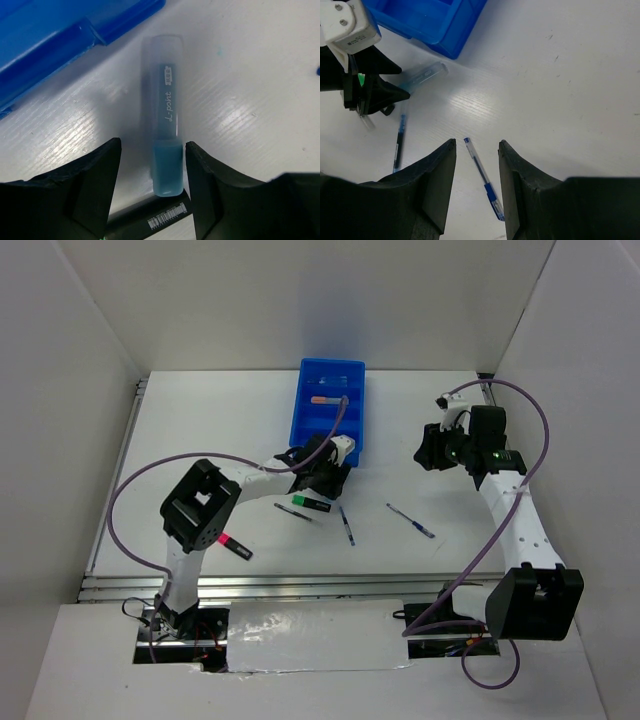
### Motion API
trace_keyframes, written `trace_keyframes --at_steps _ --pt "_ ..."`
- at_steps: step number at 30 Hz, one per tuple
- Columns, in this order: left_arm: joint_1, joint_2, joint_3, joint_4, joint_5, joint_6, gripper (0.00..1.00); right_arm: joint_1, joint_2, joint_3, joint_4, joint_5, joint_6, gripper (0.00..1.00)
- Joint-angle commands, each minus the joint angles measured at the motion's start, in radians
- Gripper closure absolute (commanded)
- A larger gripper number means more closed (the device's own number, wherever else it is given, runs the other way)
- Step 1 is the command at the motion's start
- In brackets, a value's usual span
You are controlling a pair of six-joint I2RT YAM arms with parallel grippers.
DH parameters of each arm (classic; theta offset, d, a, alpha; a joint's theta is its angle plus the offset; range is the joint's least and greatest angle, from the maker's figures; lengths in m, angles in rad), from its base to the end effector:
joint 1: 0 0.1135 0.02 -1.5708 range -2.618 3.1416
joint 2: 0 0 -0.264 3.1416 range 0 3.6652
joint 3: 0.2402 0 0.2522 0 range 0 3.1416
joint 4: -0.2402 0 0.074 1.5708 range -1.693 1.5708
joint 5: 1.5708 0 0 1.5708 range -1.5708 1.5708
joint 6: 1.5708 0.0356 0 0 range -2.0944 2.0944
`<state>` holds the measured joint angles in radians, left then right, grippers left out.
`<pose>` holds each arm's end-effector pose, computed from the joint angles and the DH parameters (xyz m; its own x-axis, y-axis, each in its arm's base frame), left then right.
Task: Sort the stationery into containers
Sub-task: Grab a piece of stationery with the left arm
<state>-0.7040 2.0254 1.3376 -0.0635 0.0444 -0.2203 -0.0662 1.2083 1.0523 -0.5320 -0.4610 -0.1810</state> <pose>0.3369 -0.2882 0.1667 -0.6544 0.2693 -0.7065 0.5414 0.8192 -0.1893 0.2600 -0.0014 0.3143 -0.5722 -0.1236 -0.8107 -0.3931 0.9090 0.1388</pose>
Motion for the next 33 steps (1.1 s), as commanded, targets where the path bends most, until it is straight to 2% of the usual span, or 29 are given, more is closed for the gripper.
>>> trace_keyframes --at_steps 1,6,9,13,18,21,24,27,28,33 --pt "-0.014 0.041 0.028 -0.015 -0.037 0.030 0.35 -0.009 -0.016 0.003 0.027 -0.011 -0.009 0.53" --pt "-0.015 0.073 0.061 -0.027 -0.038 0.052 0.40 -0.009 -0.016 -0.003 0.030 -0.016 -0.006 0.53" --pt "-0.017 0.097 0.095 -0.044 -0.038 0.078 0.47 -0.009 -0.016 -0.006 0.033 -0.018 -0.005 0.53" --pt "-0.020 0.116 0.133 -0.076 -0.028 0.136 0.69 -0.009 -0.019 -0.005 0.030 -0.018 -0.008 0.53" --pt "-0.020 0.040 0.089 -0.078 0.040 0.208 0.86 -0.007 -0.009 0.000 0.032 -0.025 -0.011 0.53" --pt "-0.020 -0.077 0.031 -0.052 0.131 0.297 0.90 -0.001 -0.001 0.006 0.033 -0.031 -0.009 0.53" --pt "-0.012 -0.212 -0.026 -0.035 0.237 0.480 0.92 0.006 0.007 0.011 0.041 -0.036 -0.005 0.53" --pt "0.035 -0.333 -0.067 -0.024 0.397 0.590 0.95 0.012 0.011 0.012 0.049 -0.039 0.002 0.53" --pt "0.069 -0.356 -0.064 -0.027 0.454 0.607 0.97 0.017 0.013 0.014 0.049 -0.044 0.002 0.53" --pt "0.200 -0.377 0.076 -0.088 0.503 0.775 0.97 0.023 0.025 0.021 0.058 -0.042 0.005 0.53"
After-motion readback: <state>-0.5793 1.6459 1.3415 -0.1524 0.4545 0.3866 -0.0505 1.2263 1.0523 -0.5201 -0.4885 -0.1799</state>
